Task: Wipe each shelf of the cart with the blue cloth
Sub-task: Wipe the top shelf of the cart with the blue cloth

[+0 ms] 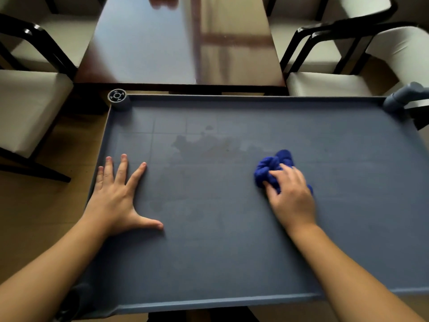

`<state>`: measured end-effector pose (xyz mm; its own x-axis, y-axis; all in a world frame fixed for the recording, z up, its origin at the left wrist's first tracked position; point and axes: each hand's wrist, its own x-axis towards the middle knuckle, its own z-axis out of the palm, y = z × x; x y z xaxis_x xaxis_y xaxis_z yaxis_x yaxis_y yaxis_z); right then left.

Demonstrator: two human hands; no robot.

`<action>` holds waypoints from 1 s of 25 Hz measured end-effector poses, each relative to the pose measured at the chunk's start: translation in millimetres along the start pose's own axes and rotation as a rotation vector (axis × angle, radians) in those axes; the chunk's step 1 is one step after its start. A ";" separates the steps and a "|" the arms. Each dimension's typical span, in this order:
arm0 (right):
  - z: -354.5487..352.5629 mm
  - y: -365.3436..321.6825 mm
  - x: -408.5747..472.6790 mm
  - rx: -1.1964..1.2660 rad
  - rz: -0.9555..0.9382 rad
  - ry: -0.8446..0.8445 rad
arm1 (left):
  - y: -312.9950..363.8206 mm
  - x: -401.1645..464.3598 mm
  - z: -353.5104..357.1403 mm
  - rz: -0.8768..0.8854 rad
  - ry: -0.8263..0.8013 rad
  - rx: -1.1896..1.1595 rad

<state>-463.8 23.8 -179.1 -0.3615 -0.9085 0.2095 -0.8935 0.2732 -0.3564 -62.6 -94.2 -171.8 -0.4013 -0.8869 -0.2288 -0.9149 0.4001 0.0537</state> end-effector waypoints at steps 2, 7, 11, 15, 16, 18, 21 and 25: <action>-16.5 39.2 4.5 -0.017 0.189 0.006 | 3.2 1.1 -1.9 -0.017 -0.017 0.003; -22.2 42.3 15.6 0.054 0.320 0.107 | 27.2 8.0 -5.7 -0.160 -0.110 -0.012; 6.3 -37.7 12.3 0.183 0.033 0.092 | 27.1 9.3 -6.6 -0.182 -0.127 -0.034; 42.7 -131.6 8.4 0.263 -0.191 -0.081 | 27.9 9.8 -5.9 -0.178 -0.084 -0.077; 49.7 -151.1 10.4 0.275 -0.220 -0.086 | 28.1 10.0 -5.2 -0.178 -0.072 -0.082; 62.0 -185.9 19.2 0.284 -0.251 -0.075 | 28.3 10.0 -3.7 -0.176 -0.057 -0.088; 80.8 -231.6 42.1 0.251 -0.269 -0.072 | 26.9 10.7 -1.8 -0.174 -0.051 -0.075; 95.0 -241.1 68.3 0.100 -0.403 -0.059 | 25.3 11.2 -1.7 -0.171 -0.057 -0.058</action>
<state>-247.8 -134.1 -165.4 0.0298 -0.9539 0.2988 -0.9291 -0.1367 -0.3436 -90.3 -94.4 -171.4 -0.2378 -0.9257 -0.2941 -0.9713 0.2290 0.0646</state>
